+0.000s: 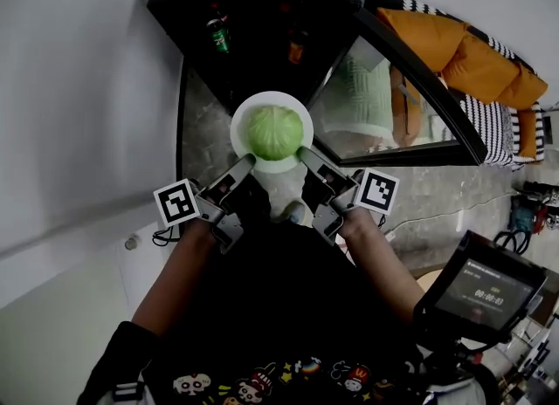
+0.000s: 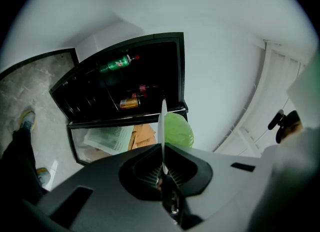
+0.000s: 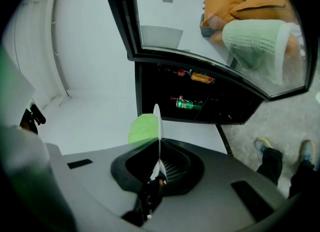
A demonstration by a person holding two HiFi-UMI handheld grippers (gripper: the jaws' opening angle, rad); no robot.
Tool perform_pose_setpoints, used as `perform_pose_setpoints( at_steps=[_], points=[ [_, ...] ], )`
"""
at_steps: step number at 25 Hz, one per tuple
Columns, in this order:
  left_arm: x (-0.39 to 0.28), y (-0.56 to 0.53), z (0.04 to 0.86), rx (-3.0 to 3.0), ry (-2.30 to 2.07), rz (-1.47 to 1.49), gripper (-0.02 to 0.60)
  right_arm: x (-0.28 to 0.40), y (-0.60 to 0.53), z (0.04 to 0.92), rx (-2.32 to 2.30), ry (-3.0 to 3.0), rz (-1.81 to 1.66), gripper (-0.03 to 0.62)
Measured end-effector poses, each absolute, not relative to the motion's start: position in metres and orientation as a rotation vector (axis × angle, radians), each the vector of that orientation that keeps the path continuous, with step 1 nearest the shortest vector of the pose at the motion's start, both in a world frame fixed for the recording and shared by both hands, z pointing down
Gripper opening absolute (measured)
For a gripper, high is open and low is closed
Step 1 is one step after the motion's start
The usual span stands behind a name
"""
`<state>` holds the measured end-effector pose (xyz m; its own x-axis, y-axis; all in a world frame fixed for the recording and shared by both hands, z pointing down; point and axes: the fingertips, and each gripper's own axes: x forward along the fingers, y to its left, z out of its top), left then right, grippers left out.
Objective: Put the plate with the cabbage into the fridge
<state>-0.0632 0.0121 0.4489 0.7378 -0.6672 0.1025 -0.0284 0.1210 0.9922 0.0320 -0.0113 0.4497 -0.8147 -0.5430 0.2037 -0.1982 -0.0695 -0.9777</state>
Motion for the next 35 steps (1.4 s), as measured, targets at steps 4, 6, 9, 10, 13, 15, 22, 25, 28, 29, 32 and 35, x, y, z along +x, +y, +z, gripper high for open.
perform_pose_setpoints(
  at_steps=[4,6,9,10,13,15,22,25,28,29,32,35],
  points=[
    [-0.065,0.013,0.451,1.407,-0.647,-0.512,0.014,0.031,-0.011,0.452,-0.783,1.977,-1.957,0.017],
    [-0.066,0.012,0.447,1.430,-0.664,-0.507,0.014,0.030,-0.012,0.451,-0.753,1.982,-1.945,0.017],
    [-0.066,0.011,0.444,1.447,-0.667,-0.487,0.014,0.030,-0.013,0.449,-0.735,1.974,-1.929,0.017],
    [-0.065,0.011,0.443,1.448,-0.663,-0.482,0.014,0.030,-0.012,0.448,-0.737,1.968,-1.926,0.017],
    [-0.065,0.011,0.444,1.444,-0.652,-0.465,0.014,0.031,-0.011,0.449,-0.742,1.950,-1.919,0.017],
    [-0.064,0.011,0.446,1.445,-0.647,-0.451,0.014,0.032,-0.010,0.450,-0.752,1.935,-1.921,0.017],
    [-0.063,0.005,0.448,1.451,-0.617,-0.422,0.014,0.034,-0.012,0.453,-0.789,1.899,-1.920,0.017],
    [-0.060,0.004,0.449,1.450,-0.601,-0.397,0.014,0.037,-0.011,0.454,-0.814,1.872,-1.915,0.017],
    [-0.061,0.004,0.452,1.458,-0.595,-0.368,0.014,0.039,-0.010,0.457,-0.834,1.860,-1.913,0.017],
    [-0.061,0.003,0.453,1.461,-0.595,-0.363,0.014,0.039,-0.011,0.457,-0.837,1.860,-1.912,0.017],
    [-0.060,0.002,0.452,1.460,-0.593,-0.367,0.014,0.038,-0.011,0.459,-0.830,1.856,-1.920,0.017],
    [-0.061,0.005,0.453,1.460,-0.608,-0.372,0.014,0.036,-0.009,0.462,-0.810,1.864,-1.938,0.017]
  ],
)
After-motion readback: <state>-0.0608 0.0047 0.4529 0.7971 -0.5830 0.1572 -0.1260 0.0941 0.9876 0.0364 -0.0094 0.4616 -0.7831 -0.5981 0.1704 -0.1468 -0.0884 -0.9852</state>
